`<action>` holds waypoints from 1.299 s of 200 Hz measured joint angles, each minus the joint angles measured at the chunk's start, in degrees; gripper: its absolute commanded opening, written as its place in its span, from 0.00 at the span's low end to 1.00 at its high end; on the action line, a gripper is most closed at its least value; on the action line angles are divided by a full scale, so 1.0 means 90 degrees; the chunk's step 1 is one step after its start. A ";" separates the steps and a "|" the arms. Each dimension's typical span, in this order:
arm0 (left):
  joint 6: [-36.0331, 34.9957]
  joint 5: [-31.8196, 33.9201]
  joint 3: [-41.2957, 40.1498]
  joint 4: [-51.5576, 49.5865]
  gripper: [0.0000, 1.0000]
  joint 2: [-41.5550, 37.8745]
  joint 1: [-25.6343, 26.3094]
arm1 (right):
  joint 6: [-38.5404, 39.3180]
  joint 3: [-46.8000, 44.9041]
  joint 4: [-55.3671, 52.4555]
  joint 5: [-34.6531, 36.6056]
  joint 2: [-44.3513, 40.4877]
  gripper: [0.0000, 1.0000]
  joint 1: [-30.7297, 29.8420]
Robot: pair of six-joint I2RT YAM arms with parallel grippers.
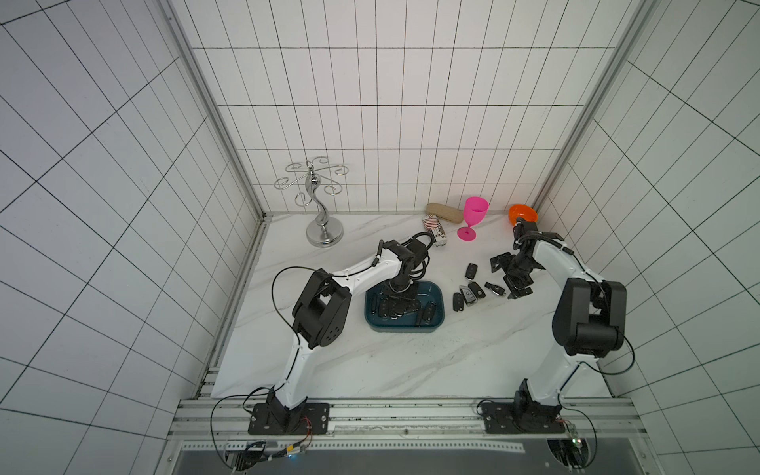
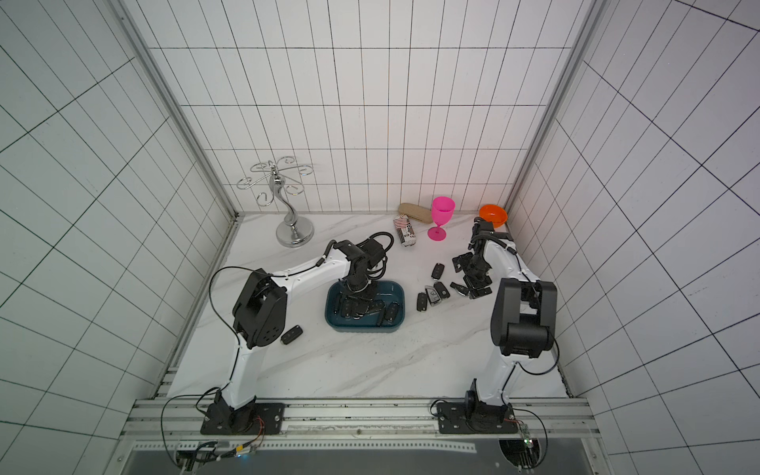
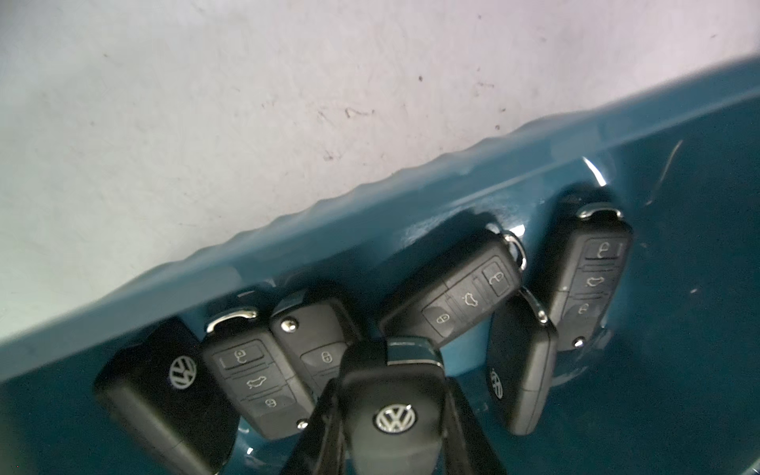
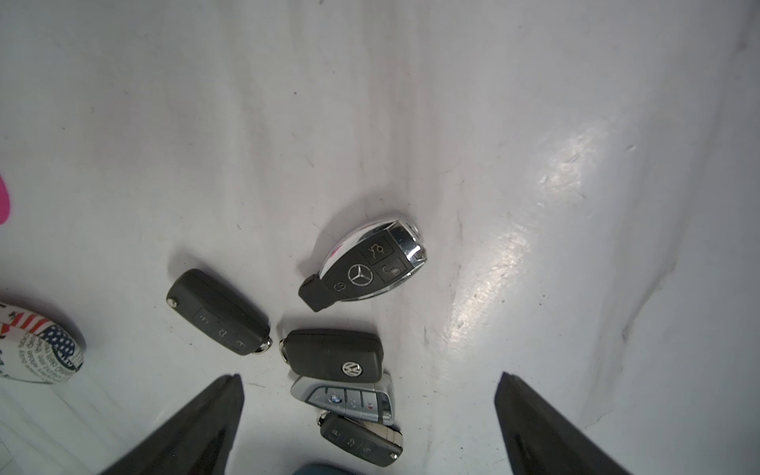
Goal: Place the car key into the storage box
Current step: Place the car key in the storage box.
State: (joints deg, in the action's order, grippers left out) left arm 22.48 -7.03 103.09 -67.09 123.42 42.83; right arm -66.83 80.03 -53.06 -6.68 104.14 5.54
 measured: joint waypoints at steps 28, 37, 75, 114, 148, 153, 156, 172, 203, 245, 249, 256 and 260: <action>-0.0005 -0.0012 0.0002 0.0046 0.24 0.0000 -0.0017 | -0.0347 0.0012 -0.0007 0.0044 0.0180 1.00 -0.0036; -0.0005 -0.0012 0.0000 0.0049 0.28 0.0000 -0.0017 | -0.0410 0.0027 -0.0007 0.0046 0.0231 1.00 -0.0036; -0.0053 -0.0010 0.0000 0.0049 0.40 0.0024 -0.0017 | -0.0600 0.0058 -0.0010 0.0051 0.0442 0.99 -0.0036; -0.0056 -0.0063 -0.0041 0.0061 0.53 0.0058 -0.0017 | -0.0758 0.0182 0.0017 0.0095 0.0746 0.98 -0.0036; -0.0061 -0.0107 -0.0080 0.0075 0.62 0.0083 -0.0017 | -0.0901 0.0226 0.0041 0.0141 0.1008 0.97 -0.0066; -0.0041 -0.0124 -0.0083 0.0075 0.63 0.0087 -0.0017 | -0.0918 0.0226 0.0044 0.0153 0.1032 0.97 -0.0073; -0.0058 -0.0129 -0.0085 0.0075 0.64 0.0092 -0.0017 | -0.0935 0.0226 0.0044 0.0165 0.1049 0.97 -0.0078; -0.0039 -0.0165 -0.0092 0.0073 0.70 0.0095 -0.0017 | -0.1001 0.0250 0.0049 0.0209 0.1139 0.96 -0.0100; -0.0070 -0.0209 -0.0112 0.0102 0.84 0.0090 -0.0017 | -0.1052 0.0308 0.0153 0.0279 0.1292 0.87 -0.0134; -0.0046 -0.0231 -0.0121 0.0056 0.86 -0.0211 -0.0034 | -0.1151 0.0306 0.0352 0.0323 0.1316 0.68 -0.0153; -0.0046 -0.0226 -0.0104 0.0034 0.86 -0.0270 -0.0041 | -0.1129 0.0306 0.0359 0.0328 0.1319 0.66 -0.0158; -0.0046 -0.0223 -0.0056 -0.0012 0.86 -0.0364 -0.0053 | -0.1139 0.0306 0.0367 0.0338 0.1319 0.63 -0.0163; -0.0046 -0.0221 -0.0022 -0.0036 0.86 -0.0418 -0.0063 | -0.1141 0.0306 0.0372 0.0338 0.1319 0.61 -0.0163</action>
State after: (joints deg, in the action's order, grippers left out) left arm 22.06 -9.02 102.89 -67.42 119.66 42.26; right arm -77.10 82.78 -49.71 -3.64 116.01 4.08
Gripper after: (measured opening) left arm 0.857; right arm 0.661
